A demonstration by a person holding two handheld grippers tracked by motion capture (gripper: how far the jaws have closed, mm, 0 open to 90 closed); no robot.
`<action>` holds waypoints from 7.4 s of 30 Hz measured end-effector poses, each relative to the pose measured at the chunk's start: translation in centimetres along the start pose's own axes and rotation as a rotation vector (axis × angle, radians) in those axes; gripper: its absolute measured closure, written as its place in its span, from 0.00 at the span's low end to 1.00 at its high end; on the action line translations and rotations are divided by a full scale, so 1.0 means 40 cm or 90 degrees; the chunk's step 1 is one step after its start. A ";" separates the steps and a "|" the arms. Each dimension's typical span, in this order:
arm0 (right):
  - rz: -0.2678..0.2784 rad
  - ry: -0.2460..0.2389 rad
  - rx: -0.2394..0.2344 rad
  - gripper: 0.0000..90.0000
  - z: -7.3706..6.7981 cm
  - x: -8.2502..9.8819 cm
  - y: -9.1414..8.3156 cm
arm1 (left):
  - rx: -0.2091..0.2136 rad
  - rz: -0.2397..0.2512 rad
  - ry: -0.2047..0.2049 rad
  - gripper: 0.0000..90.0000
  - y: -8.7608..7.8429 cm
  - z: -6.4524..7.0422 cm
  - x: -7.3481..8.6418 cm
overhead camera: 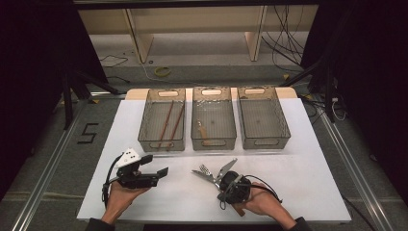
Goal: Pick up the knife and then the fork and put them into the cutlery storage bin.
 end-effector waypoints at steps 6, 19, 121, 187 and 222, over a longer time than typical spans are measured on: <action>-0.012 0.009 0.011 1.00 0.021 0.010 -0.010 | 0.001 0.000 0.000 0.19 0.001 0.001 0.000; -0.034 0.032 0.036 1.00 0.072 0.031 -0.028 | 0.001 -0.001 0.001 0.19 0.002 0.002 0.001; 0.013 -0.031 0.031 0.86 0.167 -0.015 -0.100 | 0.002 -0.007 0.002 0.19 0.008 0.003 0.002; 0.188 0.350 0.182 0.86 0.534 0.018 -0.307 | 0.005 0.016 0.003 0.19 0.004 0.005 0.001; 0.108 0.440 0.187 0.69 0.574 0.003 -0.213 | 0.008 0.030 0.006 0.19 -0.001 0.005 -0.002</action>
Point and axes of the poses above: each handheld gripper's, and its own axes: y roughly forward along the jaws, x roughly out of its underside, z roughly to its right, the point moved 1 cm from there along y, roughly forward along the jaws, and after that the axes turned 4 degrees about x, right-handed, at the moved point
